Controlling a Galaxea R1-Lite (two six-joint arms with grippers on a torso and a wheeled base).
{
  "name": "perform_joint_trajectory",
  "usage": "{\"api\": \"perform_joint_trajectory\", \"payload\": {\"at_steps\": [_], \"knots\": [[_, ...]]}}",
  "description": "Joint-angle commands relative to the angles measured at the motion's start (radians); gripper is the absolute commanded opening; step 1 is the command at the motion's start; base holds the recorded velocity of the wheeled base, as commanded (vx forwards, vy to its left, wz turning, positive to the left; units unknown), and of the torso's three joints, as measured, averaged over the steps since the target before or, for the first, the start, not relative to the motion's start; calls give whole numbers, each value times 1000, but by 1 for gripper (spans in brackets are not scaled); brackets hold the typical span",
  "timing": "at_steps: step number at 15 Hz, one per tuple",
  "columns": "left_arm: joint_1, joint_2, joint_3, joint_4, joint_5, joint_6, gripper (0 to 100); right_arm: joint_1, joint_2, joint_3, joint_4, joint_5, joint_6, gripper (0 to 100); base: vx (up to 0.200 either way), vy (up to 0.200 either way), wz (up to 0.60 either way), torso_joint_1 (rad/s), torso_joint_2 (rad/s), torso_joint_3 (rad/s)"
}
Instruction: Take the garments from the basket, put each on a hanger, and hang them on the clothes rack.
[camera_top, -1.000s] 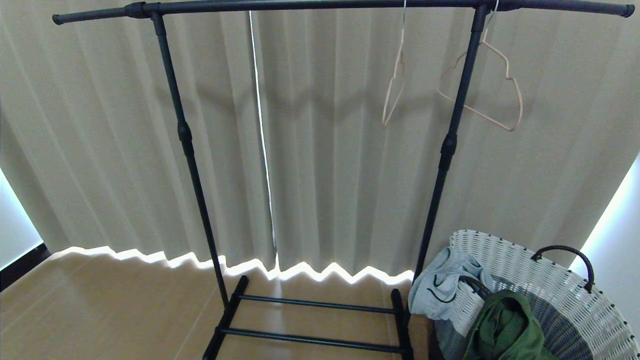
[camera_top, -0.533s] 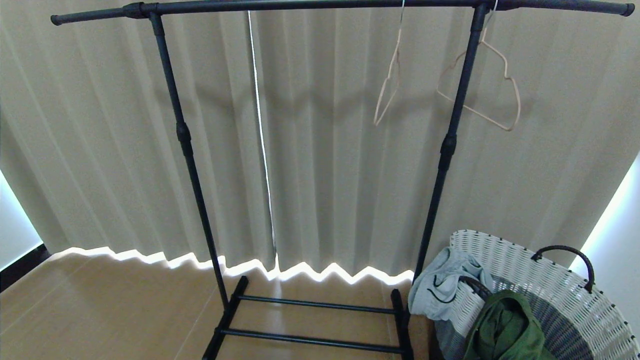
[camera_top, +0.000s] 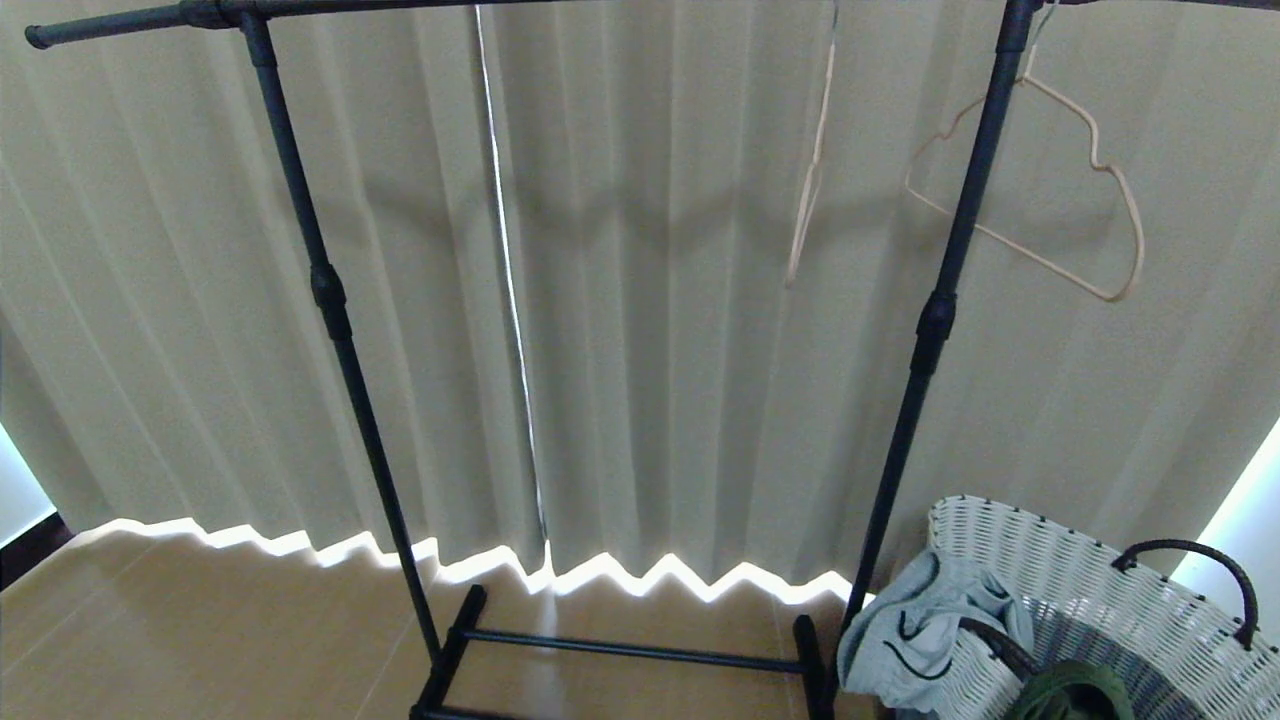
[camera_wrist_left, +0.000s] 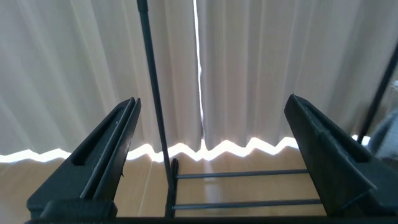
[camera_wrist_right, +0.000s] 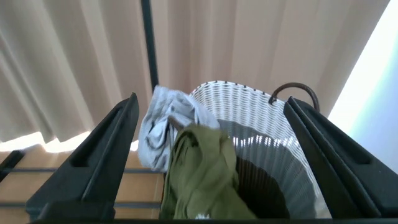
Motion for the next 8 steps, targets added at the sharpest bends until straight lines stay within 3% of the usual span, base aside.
{"api": "perform_joint_trajectory", "payload": {"at_steps": [1,8], "knots": [[0,0,0,-2,0,-1,100,0,0,0,0,0,0,100,0,0,0,0,0,0],[0,0,0,-2,0,-5,100,0,0,-2,3,8,-9,100,0,0,0,0,0,0]]}}
